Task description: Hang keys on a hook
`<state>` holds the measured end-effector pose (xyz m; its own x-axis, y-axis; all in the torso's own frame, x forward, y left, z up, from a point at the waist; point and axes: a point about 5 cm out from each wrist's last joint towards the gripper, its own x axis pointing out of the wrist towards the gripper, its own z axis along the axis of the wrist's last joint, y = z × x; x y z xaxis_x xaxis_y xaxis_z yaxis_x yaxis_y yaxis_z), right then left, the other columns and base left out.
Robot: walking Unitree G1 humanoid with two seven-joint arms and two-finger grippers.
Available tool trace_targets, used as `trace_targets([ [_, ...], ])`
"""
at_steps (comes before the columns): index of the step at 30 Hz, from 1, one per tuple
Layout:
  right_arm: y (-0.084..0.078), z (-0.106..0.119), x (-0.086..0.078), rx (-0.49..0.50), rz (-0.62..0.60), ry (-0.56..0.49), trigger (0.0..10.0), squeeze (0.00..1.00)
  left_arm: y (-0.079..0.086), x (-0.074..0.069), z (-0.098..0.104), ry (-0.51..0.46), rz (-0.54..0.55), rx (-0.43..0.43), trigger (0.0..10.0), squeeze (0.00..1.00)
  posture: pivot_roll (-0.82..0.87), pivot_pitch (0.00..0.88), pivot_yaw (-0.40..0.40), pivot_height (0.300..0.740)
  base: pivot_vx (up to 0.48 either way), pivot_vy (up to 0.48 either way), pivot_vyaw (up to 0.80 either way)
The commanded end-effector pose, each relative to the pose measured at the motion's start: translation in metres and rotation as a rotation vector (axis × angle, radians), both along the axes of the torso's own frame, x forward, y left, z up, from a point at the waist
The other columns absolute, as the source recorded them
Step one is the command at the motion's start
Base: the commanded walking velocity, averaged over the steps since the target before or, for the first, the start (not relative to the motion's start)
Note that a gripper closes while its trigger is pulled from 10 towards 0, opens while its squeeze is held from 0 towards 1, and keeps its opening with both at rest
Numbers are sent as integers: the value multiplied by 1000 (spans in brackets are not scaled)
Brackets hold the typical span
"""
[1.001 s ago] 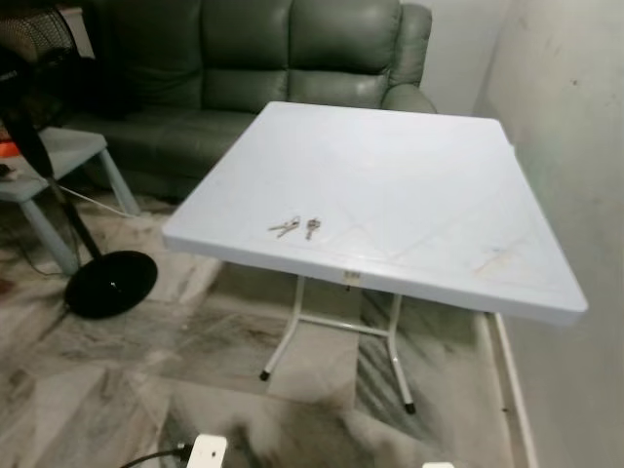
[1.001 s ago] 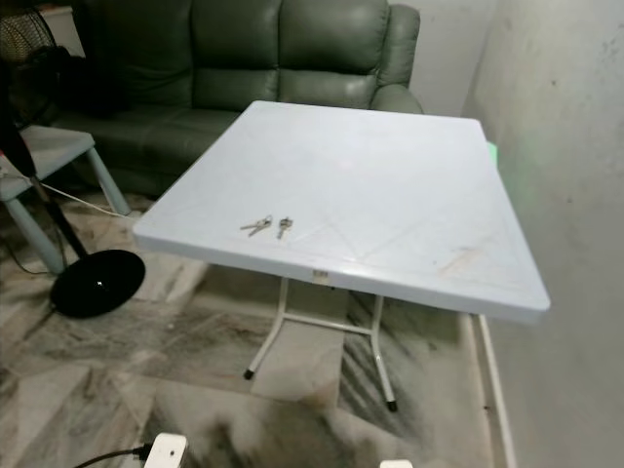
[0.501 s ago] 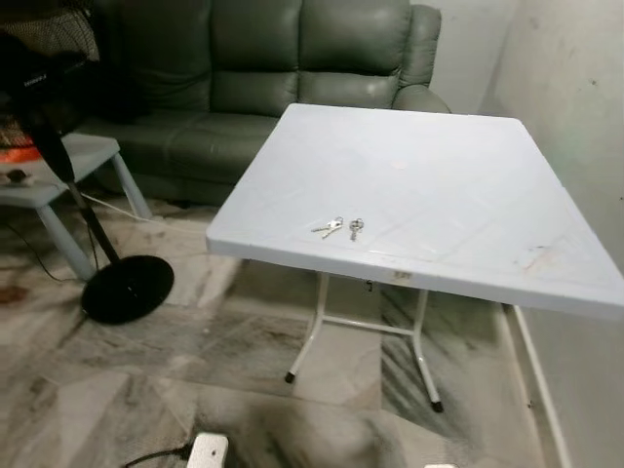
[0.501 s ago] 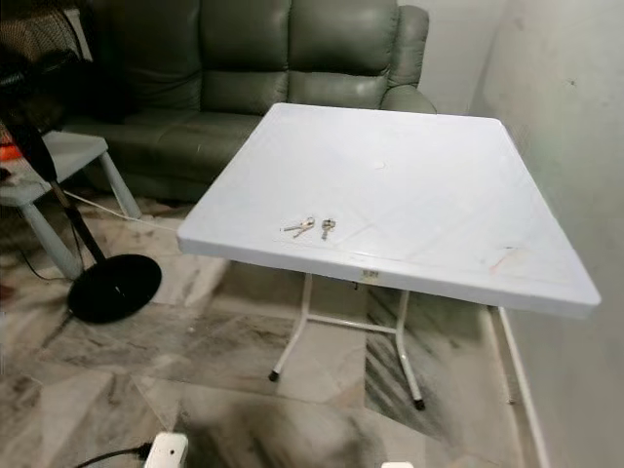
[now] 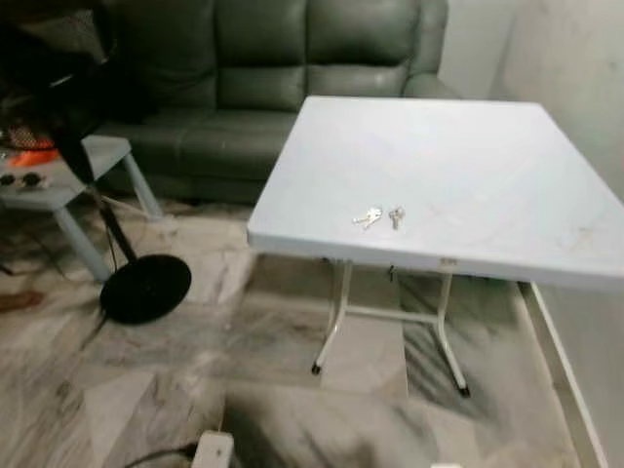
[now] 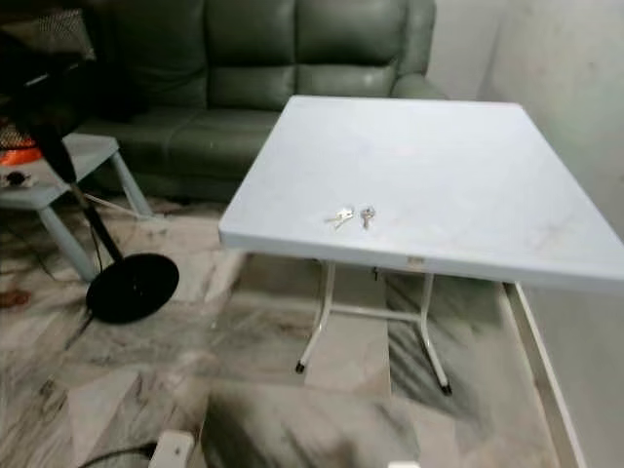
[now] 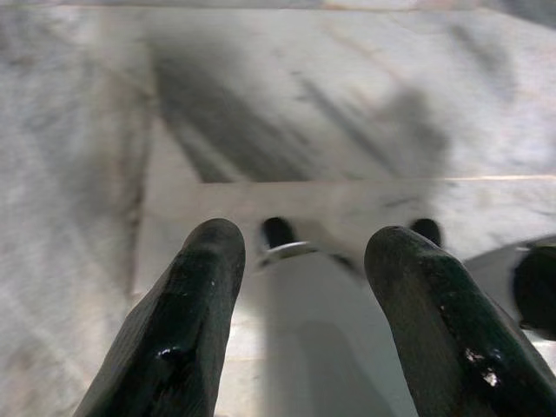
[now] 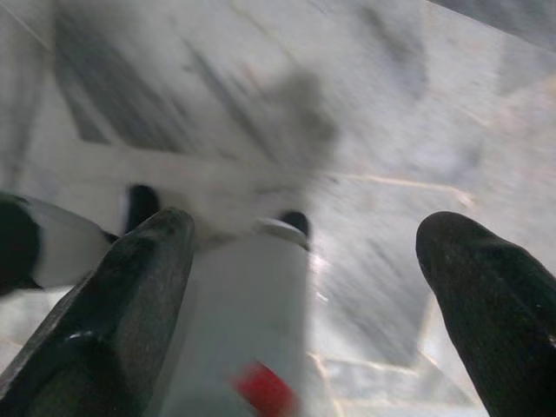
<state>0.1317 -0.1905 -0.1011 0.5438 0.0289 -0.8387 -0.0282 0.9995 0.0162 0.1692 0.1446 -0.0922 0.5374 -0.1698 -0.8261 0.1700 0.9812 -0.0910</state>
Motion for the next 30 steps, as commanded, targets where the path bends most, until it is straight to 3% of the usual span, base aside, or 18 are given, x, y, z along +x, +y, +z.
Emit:
trace_targets([
  [1,1,1,1,-8,18,-9,10000,0,1,0,0,-13,-47,32,10000,0,29,53,1,740,0,0,0],
  [4,1,2,5,-14,38,-29,10000,0,-3,6,3,-43,-65,20,10000,0,29,56,1,740,0,0,0],
  [7,0,7,15,-12,38,-77,10000,0,-9,22,12,-112,-36,-22,10000,0,29,64,0,740,0,0,0],
  [12,-1,28,52,12,44,-273,10000,0,-11,59,35,-271,37,-108,10000,0,23,72,1,740,0,0,0],
  [15,-1,39,69,10,52,-366,10000,0,-8,77,50,-369,43,-130,10000,0,21,77,0,740,0,0,0],
  [16,-1,39,69,10,52,-366,10000,0,-8,77,50,-369,43,-130,10000,0,21,77,0,740,0,0,0],
  [17,-1,55,86,32,52,-488,10000,0,-5,95,67,-472,50,-156,10000,0,24,78,-2,740,0,0,0],
  [21,-1,83,111,61,48,-687,10000,0,-2,120,96,-629,47,-189,10000,0,25,78,0,740,0,0,0],
  [22,-1,83,111,61,48,-687,10000,0,-2,120,96,-629,47,-189,10000,0,25,78,0,740,0,0,0],
  [26,-1,116,129,68,55,-885,10000,0,-2,139,126,-778,51,-242,10000,0,23,77,4,740,0,0,0],
  [27,-1,116,129,68,55,-885,10000,0,-2,139,126,-778,51,-242,10000,0,23,77,4,740,0,0,0],
  [28,1,133,133,68,62,-978,10000,0,-7,141,138,-848,28,-268,10000,0,16,71,8,740,0,0,0],
  [30,4,148,130,83,83,-1062,10000,0,-11,140,149,-911,19,-312,10000,0,8,71,11,740,0,0,0],
])
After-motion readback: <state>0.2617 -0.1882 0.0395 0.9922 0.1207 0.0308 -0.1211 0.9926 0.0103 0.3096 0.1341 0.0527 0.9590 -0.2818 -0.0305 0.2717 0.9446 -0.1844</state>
